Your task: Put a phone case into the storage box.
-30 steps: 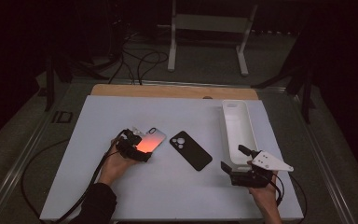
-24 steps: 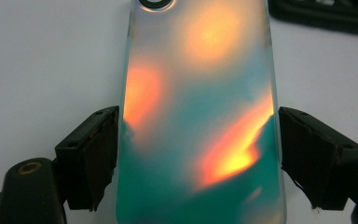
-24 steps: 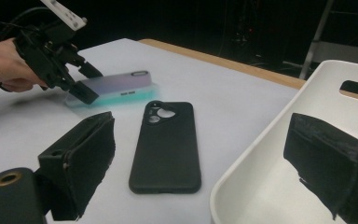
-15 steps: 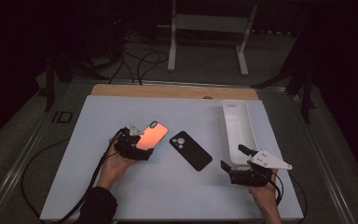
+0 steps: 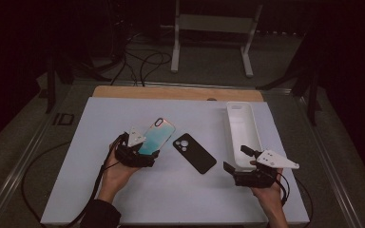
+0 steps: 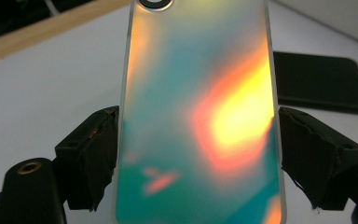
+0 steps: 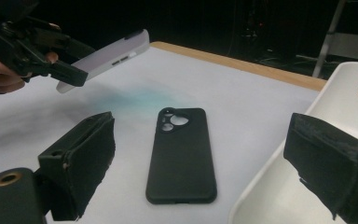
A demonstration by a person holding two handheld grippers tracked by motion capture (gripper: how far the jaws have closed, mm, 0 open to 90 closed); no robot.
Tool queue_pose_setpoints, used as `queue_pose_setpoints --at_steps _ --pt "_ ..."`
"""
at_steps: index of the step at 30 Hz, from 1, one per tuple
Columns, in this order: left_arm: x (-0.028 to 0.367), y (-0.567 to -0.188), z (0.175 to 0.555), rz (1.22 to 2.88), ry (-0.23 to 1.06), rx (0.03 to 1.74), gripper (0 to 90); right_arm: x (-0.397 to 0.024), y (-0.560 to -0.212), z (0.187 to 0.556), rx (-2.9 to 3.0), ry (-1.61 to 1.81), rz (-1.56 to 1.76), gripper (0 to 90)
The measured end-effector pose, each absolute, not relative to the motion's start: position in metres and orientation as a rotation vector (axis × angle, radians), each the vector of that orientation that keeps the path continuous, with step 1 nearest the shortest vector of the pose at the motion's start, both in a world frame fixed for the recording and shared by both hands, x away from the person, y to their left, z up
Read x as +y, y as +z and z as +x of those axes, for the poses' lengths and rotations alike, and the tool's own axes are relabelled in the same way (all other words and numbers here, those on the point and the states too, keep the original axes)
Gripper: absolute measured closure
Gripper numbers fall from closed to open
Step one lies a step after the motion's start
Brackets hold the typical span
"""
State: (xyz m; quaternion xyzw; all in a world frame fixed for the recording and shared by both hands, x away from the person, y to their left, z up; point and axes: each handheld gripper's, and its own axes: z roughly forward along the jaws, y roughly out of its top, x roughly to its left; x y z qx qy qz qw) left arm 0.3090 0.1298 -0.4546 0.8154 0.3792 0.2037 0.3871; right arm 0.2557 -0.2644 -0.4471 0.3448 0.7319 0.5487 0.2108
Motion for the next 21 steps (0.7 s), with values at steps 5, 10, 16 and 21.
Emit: queue_pose_setpoints --at_steps 5,10,16,21 --pt "0.124 -0.448 0.301 2.064 0.549 0.927 17.3 -0.262 -0.440 0.259 2.049 1.528 0.956 8.8" --pt "0.111 -0.440 0.293 2.062 0.565 0.873 17.2 -0.258 -0.433 0.267 2.079 1.569 0.975 8.8" --pt "0.099 -0.439 0.288 2.041 0.571 0.842 17.2 -0.249 -0.424 0.274 2.101 1.580 0.973 8.8" --pt "0.089 -0.437 0.284 2.018 0.574 0.799 17.2 -0.241 -0.420 0.280 2.120 1.600 0.976 8.8"
